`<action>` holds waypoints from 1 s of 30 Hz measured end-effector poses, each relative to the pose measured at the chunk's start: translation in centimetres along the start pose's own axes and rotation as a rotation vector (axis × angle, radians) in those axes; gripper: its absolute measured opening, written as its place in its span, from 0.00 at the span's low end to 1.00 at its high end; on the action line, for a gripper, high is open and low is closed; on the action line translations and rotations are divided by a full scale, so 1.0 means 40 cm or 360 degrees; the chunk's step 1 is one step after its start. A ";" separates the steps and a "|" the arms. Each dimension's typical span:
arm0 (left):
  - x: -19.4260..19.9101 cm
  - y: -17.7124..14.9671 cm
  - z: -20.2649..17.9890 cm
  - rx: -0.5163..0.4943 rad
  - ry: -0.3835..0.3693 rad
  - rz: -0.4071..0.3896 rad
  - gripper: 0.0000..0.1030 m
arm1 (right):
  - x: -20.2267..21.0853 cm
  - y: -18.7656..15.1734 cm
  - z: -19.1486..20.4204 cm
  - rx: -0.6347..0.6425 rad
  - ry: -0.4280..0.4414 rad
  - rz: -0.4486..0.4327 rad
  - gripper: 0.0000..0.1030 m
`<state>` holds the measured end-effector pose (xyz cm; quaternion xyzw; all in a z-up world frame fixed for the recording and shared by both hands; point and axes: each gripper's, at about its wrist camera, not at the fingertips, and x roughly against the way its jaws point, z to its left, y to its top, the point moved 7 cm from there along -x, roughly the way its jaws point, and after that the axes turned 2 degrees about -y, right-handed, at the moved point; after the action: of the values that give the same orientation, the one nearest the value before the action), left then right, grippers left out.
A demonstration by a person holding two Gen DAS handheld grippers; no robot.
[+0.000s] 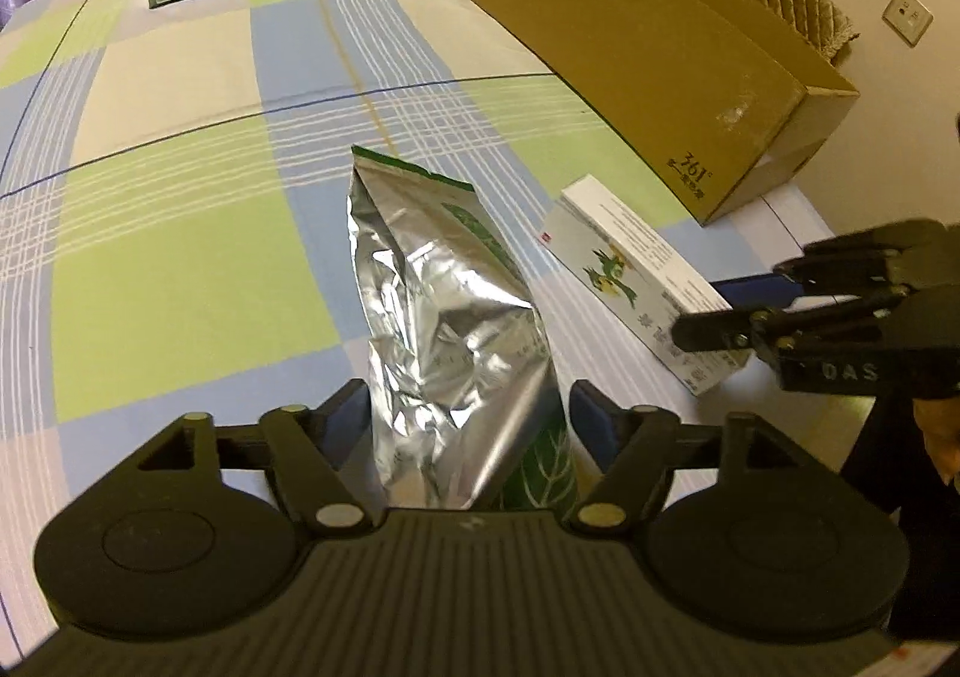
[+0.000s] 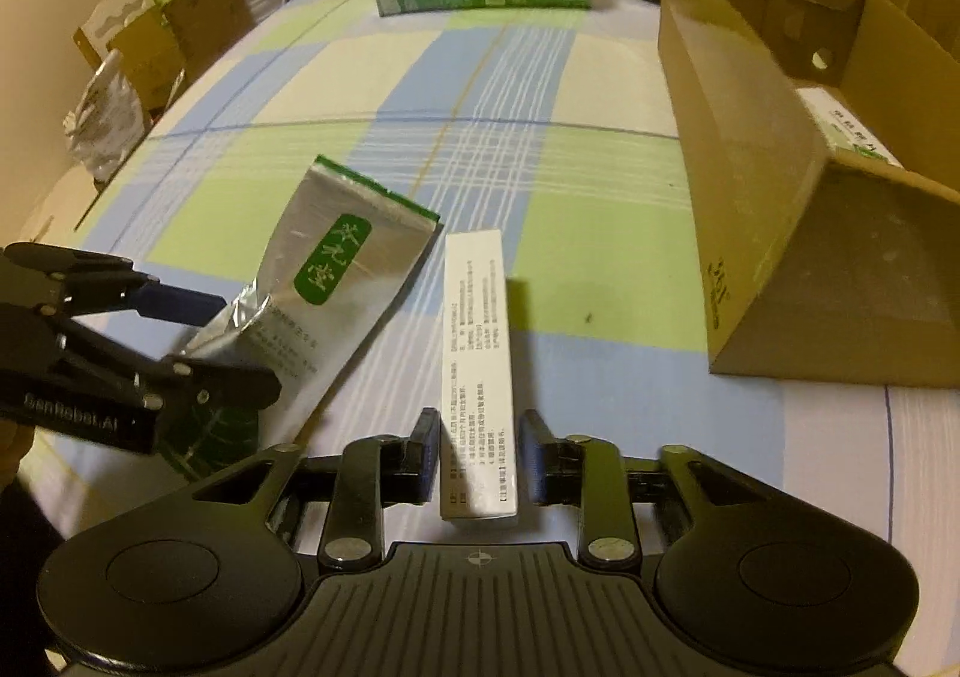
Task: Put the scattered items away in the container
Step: 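Lift and carry the tea pouch and white box with both tools to the cardboard box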
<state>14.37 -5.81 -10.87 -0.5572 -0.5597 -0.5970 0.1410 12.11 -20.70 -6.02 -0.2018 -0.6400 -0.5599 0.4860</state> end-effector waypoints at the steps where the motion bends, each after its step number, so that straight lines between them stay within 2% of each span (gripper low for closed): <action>1: 0.001 0.008 0.007 0.0018 0.0001 -0.0003 0.72 | 0.003 0.003 -0.004 -0.0012 -0.0003 -0.0016 0.62; 2: 0.000 0.016 0.014 0.0037 -0.0004 -0.0001 0.73 | 0.008 0.003 -0.006 -0.0021 0.0001 -0.0032 0.66; 7: -0.033 0.045 0.026 0.0057 -0.0034 0.0065 0.73 | 0.003 0.012 -0.011 -0.0025 0.0028 -0.0045 0.66; 13: -0.071 0.057 0.004 -0.0005 -0.0049 0.0147 0.72 | -0.017 0.013 -0.015 0.0021 0.0028 -0.0039 0.66; 16: -0.078 0.062 -0.004 -0.0064 -0.0018 0.0165 0.72 | -0.028 0.018 -0.017 0.0015 0.0046 -0.0045 0.66; 21: -0.070 0.059 -0.005 -0.0110 0.0015 0.0165 0.58 | -0.044 0.016 -0.014 0.0034 0.0039 -0.0044 0.65; 23: -0.061 0.059 -0.004 -0.0102 0.0006 0.0152 0.52 | -0.049 0.014 -0.007 0.0052 0.0042 -0.0035 0.62; 28: -0.045 0.048 -0.008 -0.0080 0.0001 0.0124 0.50 | -0.065 0.009 0.001 0.0070 0.0043 -0.0002 0.48; 30: -0.042 0.043 -0.010 -0.0072 -0.0006 0.0122 0.50 | -0.070 0.009 0.003 0.0075 0.0041 0.0002 0.46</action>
<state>16.09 -7.45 -11.27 -0.5825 -0.5244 -0.6026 0.1500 13.60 -19.69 -8.17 -0.1835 -0.6466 -0.5469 0.4992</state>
